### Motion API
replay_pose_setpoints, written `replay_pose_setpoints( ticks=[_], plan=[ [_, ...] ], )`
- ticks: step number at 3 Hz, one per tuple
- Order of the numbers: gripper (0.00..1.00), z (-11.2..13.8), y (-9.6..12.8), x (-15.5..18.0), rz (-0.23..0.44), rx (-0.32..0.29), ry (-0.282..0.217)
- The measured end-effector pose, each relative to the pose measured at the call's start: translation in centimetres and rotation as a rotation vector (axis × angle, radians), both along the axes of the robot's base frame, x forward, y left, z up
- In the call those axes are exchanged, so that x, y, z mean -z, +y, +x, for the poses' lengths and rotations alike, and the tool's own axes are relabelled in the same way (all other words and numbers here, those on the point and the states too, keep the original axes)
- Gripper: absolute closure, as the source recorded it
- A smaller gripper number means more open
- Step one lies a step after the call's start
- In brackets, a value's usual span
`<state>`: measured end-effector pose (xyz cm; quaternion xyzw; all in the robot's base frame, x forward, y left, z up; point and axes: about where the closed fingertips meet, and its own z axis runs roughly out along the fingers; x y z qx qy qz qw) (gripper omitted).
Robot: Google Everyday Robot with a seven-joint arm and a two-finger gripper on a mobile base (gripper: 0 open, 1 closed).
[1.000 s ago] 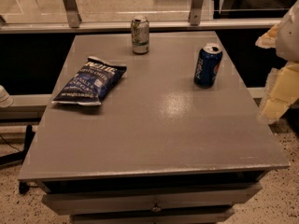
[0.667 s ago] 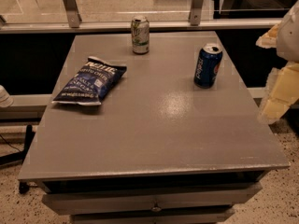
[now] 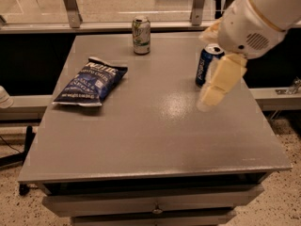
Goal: Pick blue chip bag
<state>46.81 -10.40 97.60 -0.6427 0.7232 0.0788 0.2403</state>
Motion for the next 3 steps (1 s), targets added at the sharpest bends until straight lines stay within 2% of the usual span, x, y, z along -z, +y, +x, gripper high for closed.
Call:
replay_pose_setpoints(
  ticks=[1, 2, 3],
  plan=[
    [0.0, 0.8, 7.3, -0.3, 0.137, -0.099, -0.047],
    [0.0, 1.6, 8.4, -1.2, 0.167, -0.093, -0.091],
    [0.0, 2.0, 8.8, -1.4, 0.179, -0.108, -0.102]
  ],
)
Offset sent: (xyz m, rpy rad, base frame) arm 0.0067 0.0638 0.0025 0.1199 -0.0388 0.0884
